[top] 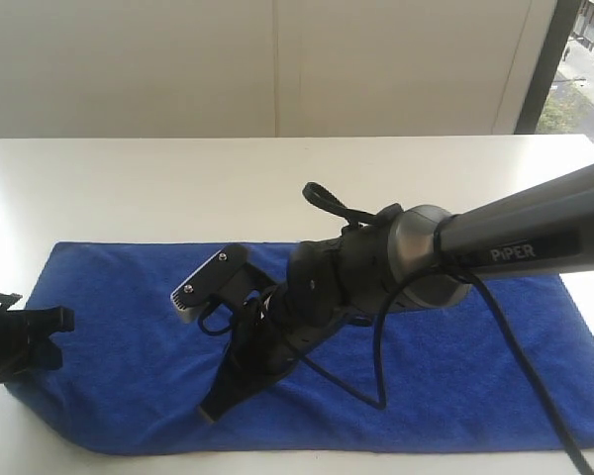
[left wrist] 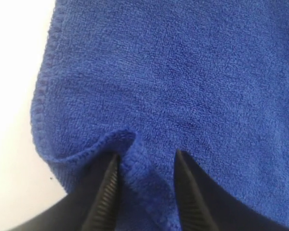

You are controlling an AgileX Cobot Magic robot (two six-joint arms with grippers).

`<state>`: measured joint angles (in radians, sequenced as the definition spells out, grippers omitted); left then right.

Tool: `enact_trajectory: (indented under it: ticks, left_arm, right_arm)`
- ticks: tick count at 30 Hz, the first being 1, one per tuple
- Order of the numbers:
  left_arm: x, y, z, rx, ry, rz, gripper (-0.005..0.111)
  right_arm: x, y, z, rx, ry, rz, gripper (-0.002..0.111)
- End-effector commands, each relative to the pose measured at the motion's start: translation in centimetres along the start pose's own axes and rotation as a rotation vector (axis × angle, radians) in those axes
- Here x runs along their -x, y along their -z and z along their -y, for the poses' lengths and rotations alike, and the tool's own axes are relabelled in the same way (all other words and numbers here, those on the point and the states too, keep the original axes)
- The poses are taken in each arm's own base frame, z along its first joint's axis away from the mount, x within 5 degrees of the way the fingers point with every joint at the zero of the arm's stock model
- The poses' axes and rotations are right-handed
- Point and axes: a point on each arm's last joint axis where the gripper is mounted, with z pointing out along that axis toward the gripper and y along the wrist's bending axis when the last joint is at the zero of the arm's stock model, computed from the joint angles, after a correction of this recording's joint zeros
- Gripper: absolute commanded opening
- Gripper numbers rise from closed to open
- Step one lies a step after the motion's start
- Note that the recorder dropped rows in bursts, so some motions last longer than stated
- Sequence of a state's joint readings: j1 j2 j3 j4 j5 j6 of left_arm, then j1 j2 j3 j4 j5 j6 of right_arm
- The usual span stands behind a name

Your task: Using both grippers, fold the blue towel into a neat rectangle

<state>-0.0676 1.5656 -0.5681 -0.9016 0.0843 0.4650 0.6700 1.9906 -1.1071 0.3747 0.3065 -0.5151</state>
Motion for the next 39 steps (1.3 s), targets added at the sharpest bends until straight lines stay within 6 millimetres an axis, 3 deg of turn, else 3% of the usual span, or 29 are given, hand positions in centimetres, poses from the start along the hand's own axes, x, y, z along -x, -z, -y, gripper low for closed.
enact_trajectory:
  ticks: [1,5,10,18,27,39]
  left_arm:
    - [0.1,0.0,0.3,-0.014,0.025,0.004,0.028]
    - [0.2,0.4,0.4,-0.02,0.021,0.021,0.011]
    - [0.3,1.2,0.7,-0.035,-0.007,0.04,0.0]
    - [-0.6,2.3,1.2,-0.083,-0.076,-0.01,0.0]
    - [-4.3,2.5,-0.3,-0.036,-0.086,-0.062,0.0]
    - [-4.9,3.4,-0.8,-0.004,-0.157,-0.017,0.0]
  right_arm:
    - [-1.5,-1.0,-0.2,0.037,0.007,-0.104,0.0]
    - [-1.5,-1.0,-0.2,0.037,0.007,-0.104,0.0]
    - [-1.6,-1.0,-0.2,0.038,0.007,-0.106,0.0]
    - [-1.6,-1.0,-0.2,0.039,0.007,-0.106,0.0]
    - [-1.6,-1.0,-0.2,0.043,0.007,-0.114,0.0]
    - [-1.7,-1.0,-0.3,0.05,0.005,-0.126,0.0]
